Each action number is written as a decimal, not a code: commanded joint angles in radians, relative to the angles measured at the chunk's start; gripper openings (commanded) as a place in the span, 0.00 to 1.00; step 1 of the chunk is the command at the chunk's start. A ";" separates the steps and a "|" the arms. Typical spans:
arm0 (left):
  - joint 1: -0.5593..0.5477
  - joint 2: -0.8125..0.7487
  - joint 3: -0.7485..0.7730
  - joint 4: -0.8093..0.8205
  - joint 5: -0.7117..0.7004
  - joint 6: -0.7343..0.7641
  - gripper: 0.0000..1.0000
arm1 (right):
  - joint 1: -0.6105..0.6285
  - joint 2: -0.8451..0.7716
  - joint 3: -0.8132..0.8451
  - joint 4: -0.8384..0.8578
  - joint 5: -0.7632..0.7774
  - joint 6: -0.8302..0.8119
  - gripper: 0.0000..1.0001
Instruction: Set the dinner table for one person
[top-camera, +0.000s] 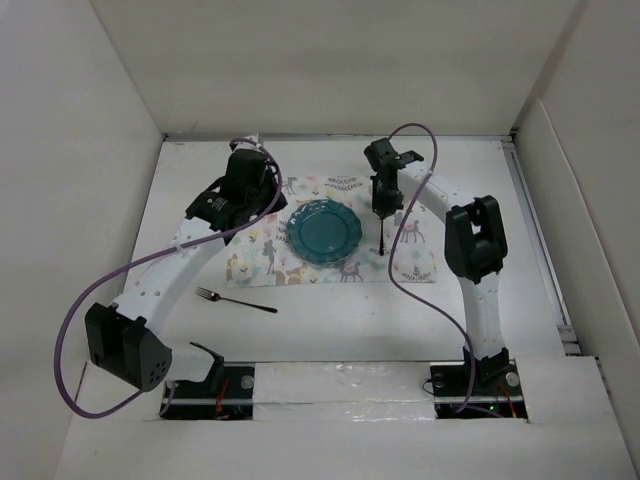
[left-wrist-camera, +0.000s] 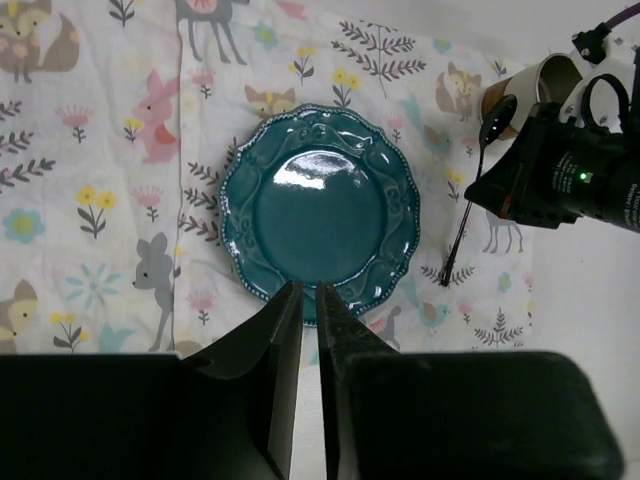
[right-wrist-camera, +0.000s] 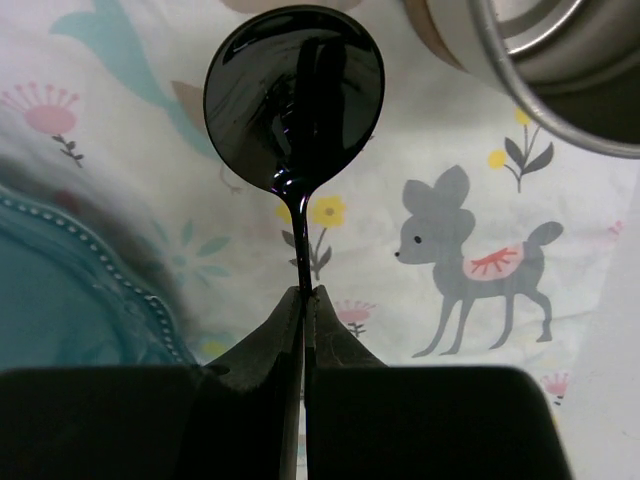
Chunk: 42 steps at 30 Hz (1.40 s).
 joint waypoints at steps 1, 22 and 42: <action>0.004 -0.058 -0.024 -0.014 -0.030 -0.108 0.03 | -0.013 -0.001 0.053 -0.009 0.005 -0.035 0.00; 0.039 -0.304 -0.462 -0.120 -0.022 -0.467 0.53 | -0.013 0.018 0.084 0.014 -0.042 -0.005 0.45; 0.165 -0.305 -0.696 -0.267 -0.053 -0.841 0.46 | 0.124 -0.785 -0.591 0.358 -0.357 0.104 0.05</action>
